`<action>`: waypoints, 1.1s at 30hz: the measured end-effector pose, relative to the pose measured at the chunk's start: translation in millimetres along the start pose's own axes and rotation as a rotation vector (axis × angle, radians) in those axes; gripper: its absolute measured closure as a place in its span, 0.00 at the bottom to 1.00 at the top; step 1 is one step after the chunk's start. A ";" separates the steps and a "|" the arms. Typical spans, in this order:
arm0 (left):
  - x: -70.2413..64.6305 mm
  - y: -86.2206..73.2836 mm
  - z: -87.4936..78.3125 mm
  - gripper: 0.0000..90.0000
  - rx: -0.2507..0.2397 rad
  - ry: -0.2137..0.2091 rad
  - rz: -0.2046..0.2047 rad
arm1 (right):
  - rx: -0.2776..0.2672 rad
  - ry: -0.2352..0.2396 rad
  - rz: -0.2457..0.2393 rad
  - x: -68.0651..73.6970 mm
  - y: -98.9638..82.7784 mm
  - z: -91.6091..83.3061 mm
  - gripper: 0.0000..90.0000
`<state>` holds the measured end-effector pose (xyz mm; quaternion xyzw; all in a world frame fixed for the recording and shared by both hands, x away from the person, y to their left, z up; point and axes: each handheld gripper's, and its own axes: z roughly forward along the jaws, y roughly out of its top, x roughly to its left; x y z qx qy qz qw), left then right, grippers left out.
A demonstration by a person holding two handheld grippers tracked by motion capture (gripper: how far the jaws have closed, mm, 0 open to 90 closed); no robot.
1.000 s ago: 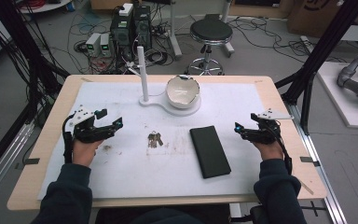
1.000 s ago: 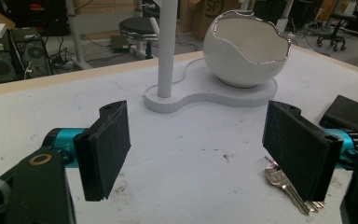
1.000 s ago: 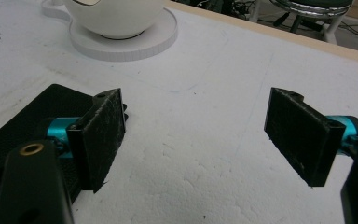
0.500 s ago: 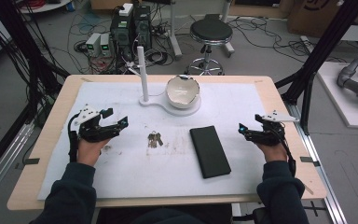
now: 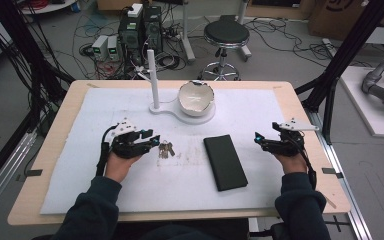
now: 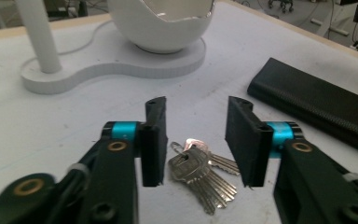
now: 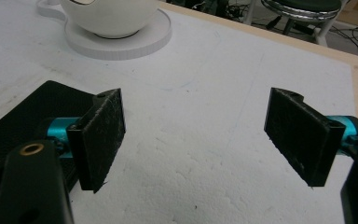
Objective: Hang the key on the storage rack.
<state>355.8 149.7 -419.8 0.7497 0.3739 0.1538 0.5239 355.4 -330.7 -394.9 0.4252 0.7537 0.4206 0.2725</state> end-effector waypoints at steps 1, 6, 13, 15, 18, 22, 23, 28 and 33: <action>-0.8 0.0 4.6 0.69 0.008 -0.007 -0.002 | 0.001 0.002 -0.001 0.8 0.2 0.4 0.23; 1.3 -4.4 27.7 0.72 0.095 0.024 -0.026 | 0.002 0.011 -0.012 3.3 1.8 3.0 0.23; 3.3 -3.7 48.4 0.72 0.193 0.030 -0.018 | 0.008 0.017 -0.011 1.7 1.7 5.9 0.23; 2.1 -6.2 54.0 0.74 0.238 0.022 -0.008 | 0.014 0.019 -0.009 1.8 1.6 6.6 0.23; 0.0 -7.6 56.3 0.81 0.245 0.017 -0.007 | 0.013 0.019 -0.010 2.0 1.6 6.6 0.23; 1.0 -6.4 52.8 0.96 0.240 0.012 -0.014 | 0.010 0.019 -0.009 1.3 1.5 5.4 0.23; 1.2 -5.6 51.7 0.98 0.234 0.006 -0.016 | 0.010 0.019 -0.010 0.9 1.5 5.3 0.23; 0.1 -2.3 47.4 1.00 0.194 -0.013 -0.033 | 0.005 0.018 -0.007 0.6 1.6 5.0 0.23; 2.8 0.8 40.9 0.99 0.177 0.007 -0.042 | 0.006 0.021 -0.008 0.3 1.5 5.0 0.23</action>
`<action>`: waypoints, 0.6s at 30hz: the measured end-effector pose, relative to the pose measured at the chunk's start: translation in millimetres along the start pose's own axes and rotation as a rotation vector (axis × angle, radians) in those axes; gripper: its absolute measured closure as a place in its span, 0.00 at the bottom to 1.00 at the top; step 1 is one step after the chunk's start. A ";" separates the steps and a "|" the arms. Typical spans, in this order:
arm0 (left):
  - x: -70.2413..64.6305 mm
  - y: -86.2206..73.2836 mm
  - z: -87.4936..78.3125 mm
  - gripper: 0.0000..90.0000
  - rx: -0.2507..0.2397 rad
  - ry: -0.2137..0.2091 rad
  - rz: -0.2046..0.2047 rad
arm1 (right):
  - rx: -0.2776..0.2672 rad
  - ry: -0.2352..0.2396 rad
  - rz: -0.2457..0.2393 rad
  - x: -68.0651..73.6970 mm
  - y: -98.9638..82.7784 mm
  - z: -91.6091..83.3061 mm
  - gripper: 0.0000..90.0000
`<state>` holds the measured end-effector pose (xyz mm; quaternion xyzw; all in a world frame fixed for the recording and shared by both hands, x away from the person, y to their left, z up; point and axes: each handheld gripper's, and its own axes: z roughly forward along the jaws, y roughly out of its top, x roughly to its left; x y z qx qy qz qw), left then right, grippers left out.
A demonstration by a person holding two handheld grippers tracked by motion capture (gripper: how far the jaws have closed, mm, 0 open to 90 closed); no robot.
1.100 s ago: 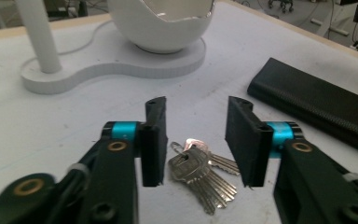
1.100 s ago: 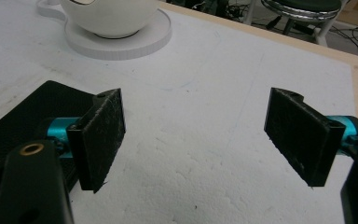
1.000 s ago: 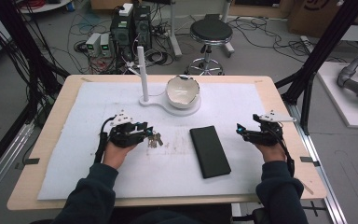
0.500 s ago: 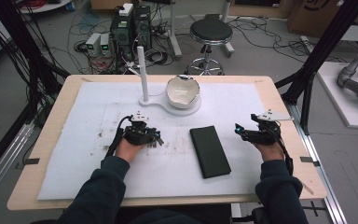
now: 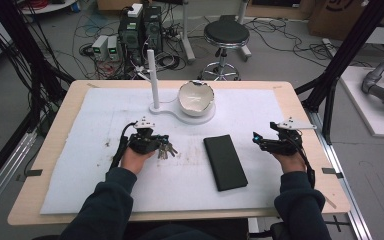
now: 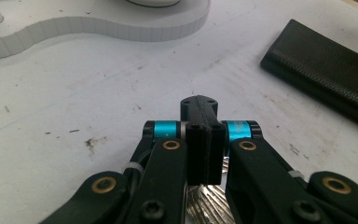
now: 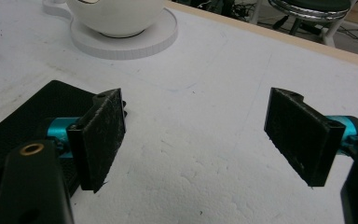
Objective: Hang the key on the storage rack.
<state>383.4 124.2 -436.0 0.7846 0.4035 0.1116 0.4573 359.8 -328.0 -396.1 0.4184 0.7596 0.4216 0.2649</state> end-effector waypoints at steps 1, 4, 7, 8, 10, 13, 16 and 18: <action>1.2 -0.7 0.7 0.99 0.009 0.014 -0.014 | 0.000 0.000 -0.001 0.1 0.0 0.4 0.23; 5.1 -3.3 4.1 0.83 0.072 0.051 -0.025 | 0.002 0.002 -0.003 1.1 0.2 0.9 0.23; 6.6 -4.2 5.1 0.79 0.077 0.041 -0.056 | 0.005 0.005 -0.004 1.2 -0.1 1.1 0.23; 6.2 -4.2 5.1 0.79 0.078 0.036 -0.052 | 0.006 0.006 -0.004 0.9 -0.1 1.2 0.23; 5.9 -4.3 5.4 0.82 0.079 0.028 -0.049 | 0.008 0.008 -0.002 0.8 -0.2 1.2 0.23; 3.5 -4.5 6.4 0.95 0.089 0.024 -0.020 | 0.013 0.005 0.002 0.7 -0.4 1.7 0.23; 1.5 -6.4 8.5 0.98 0.107 0.020 0.013 | 0.015 0.002 0.002 0.6 -0.5 1.7 0.23; 1.3 -5.5 6.8 0.98 0.098 0.017 0.009 | 0.011 -0.001 0.001 0.0 -0.6 1.3 0.23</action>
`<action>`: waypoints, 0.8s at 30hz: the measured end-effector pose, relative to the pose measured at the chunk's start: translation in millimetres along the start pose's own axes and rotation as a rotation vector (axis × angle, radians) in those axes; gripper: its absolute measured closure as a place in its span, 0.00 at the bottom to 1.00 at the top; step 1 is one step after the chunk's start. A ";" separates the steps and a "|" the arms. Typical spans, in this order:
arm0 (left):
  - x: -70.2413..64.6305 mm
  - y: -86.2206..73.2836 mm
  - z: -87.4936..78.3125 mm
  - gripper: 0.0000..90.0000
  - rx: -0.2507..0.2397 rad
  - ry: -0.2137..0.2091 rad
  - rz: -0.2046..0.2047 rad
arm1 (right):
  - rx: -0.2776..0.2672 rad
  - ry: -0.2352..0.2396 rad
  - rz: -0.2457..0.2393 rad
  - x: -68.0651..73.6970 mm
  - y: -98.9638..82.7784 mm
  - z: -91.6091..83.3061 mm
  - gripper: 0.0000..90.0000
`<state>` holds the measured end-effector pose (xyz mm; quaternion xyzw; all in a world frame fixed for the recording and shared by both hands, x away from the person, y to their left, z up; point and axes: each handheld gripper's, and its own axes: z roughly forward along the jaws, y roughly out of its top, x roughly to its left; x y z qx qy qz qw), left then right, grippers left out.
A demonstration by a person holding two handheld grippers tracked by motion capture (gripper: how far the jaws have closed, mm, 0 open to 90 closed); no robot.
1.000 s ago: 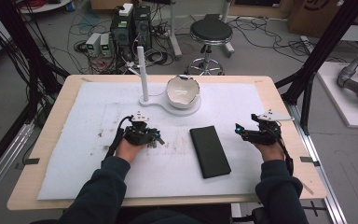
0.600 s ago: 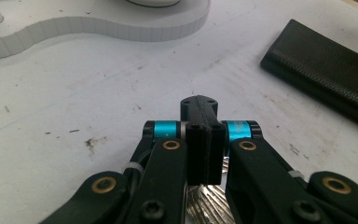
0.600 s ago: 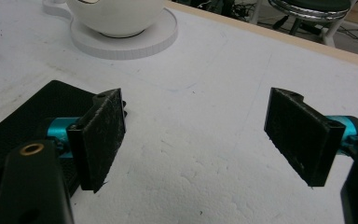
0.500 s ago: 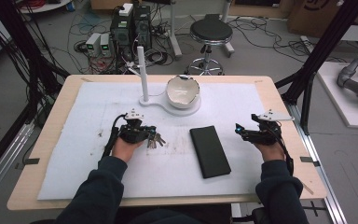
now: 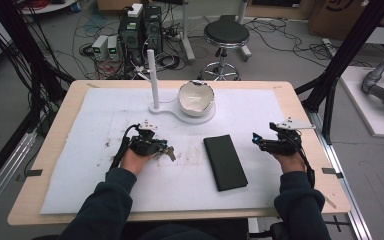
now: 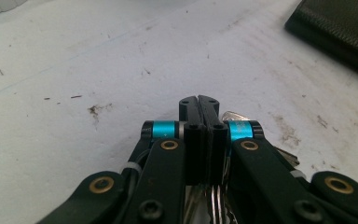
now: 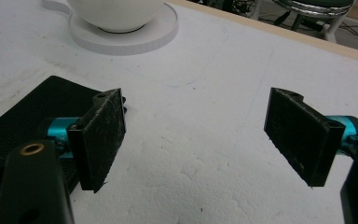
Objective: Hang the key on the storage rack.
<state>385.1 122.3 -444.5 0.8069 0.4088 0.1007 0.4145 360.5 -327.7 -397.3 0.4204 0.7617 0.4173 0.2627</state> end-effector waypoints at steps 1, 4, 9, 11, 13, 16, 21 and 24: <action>0.0 0.3 -1.0 0.98 -0.003 -0.002 0.000 | 0.001 0.000 0.004 -0.2 0.0 -0.6 0.23; 1.0 1.1 -4.4 0.98 -0.027 -0.008 -0.011 | -0.001 0.002 0.009 -1.3 -0.3 -1.7 0.23; 2.0 2.0 -7.9 0.97 -0.050 -0.031 -0.011 | -0.001 0.004 0.004 -1.3 -0.2 -1.7 0.23; 2.3 2.1 -8.0 0.98 -0.057 -0.032 -0.015 | -0.003 0.004 0.005 -0.8 -0.1 -1.4 0.23; 2.7 1.9 -7.7 0.97 -0.051 -0.033 -0.013 | 0.001 0.006 0.005 -0.4 -0.1 -0.9 0.23; 4.3 -0.5 -2.3 0.83 0.001 -0.034 -0.034 | 0.003 0.007 0.008 -0.5 -0.2 -0.4 0.23; 3.9 -1.8 0.9 0.94 0.026 -0.028 -0.013 | 0.006 0.009 0.012 -1.1 -0.5 -0.8 0.23; 3.5 -1.9 1.0 0.97 0.033 -0.027 0.000 | 0.002 0.007 0.013 -2.0 -0.6 -1.0 0.23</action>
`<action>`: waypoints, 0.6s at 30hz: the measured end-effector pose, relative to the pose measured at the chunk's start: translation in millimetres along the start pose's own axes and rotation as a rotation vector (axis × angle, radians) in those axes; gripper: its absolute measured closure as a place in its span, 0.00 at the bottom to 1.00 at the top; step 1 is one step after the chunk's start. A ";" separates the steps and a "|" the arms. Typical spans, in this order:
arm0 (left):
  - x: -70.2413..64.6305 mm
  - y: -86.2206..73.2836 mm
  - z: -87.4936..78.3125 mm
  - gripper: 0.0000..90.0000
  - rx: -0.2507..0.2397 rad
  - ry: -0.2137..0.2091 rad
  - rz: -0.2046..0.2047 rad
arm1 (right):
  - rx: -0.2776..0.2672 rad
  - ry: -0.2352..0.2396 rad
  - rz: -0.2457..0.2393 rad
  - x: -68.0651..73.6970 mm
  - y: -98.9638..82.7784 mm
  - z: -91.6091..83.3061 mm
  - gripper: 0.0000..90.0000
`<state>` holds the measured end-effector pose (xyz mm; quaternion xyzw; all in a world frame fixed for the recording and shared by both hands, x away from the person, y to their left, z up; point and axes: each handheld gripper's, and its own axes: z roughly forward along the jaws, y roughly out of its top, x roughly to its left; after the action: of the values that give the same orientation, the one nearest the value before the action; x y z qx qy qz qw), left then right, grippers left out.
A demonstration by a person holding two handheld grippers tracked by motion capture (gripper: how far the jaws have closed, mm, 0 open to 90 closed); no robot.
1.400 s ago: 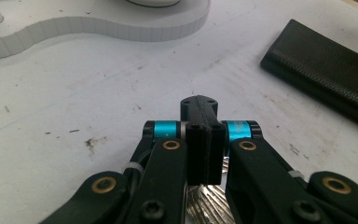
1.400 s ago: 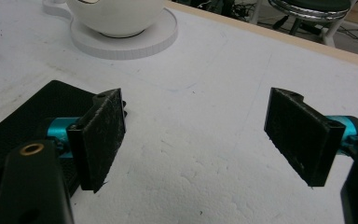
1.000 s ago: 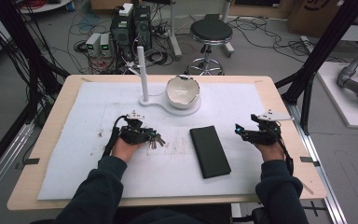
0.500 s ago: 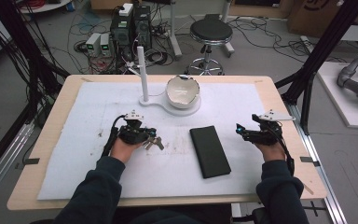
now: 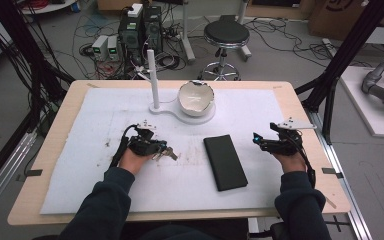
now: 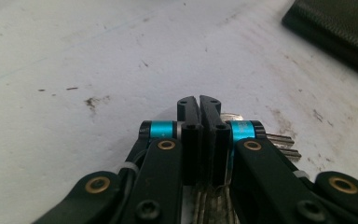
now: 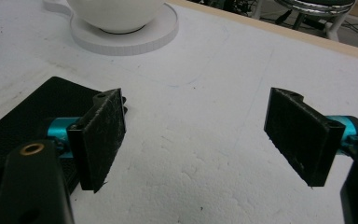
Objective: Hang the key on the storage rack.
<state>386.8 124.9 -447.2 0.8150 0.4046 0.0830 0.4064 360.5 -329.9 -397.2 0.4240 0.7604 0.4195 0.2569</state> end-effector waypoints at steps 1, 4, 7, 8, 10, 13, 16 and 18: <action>-1.3 0.2 -0.4 0.97 -0.002 0.010 0.009 | -0.001 0.003 0.004 -0.3 -0.1 -0.4 0.23; -3.8 1.5 -6.1 0.98 -0.030 0.022 0.027 | -0.004 0.001 0.005 -1.0 -0.2 -0.8 0.23; -4.6 3.1 -15.4 0.98 -0.092 0.010 0.021 | -0.005 0.004 0.010 -1.3 -0.3 -1.0 0.23; -4.6 3.1 -15.4 0.98 -0.092 0.010 0.021 | -0.005 0.003 0.011 -1.4 -0.4 -1.0 0.23; -4.2 4.2 -27.6 0.98 -0.167 0.000 0.009 | -0.005 0.004 0.012 -1.5 -0.4 -0.9 0.23; -2.7 4.5 -36.3 0.98 -0.208 0.002 0.007 | -0.004 0.002 0.009 -1.0 -0.2 -0.8 0.23; -0.6 5.5 -46.6 0.98 -0.257 0.011 0.011 | -0.005 0.007 0.006 -0.6 -0.1 -0.4 0.23; 2.6 9.3 -58.0 0.98 -0.310 0.022 0.017 | -0.004 0.005 0.009 0.0 0.1 -0.2 0.23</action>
<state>367.1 158.1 -402.9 0.7450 0.3844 0.1570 0.5221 360.4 -330.0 -397.0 0.4257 0.7585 0.4232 0.2538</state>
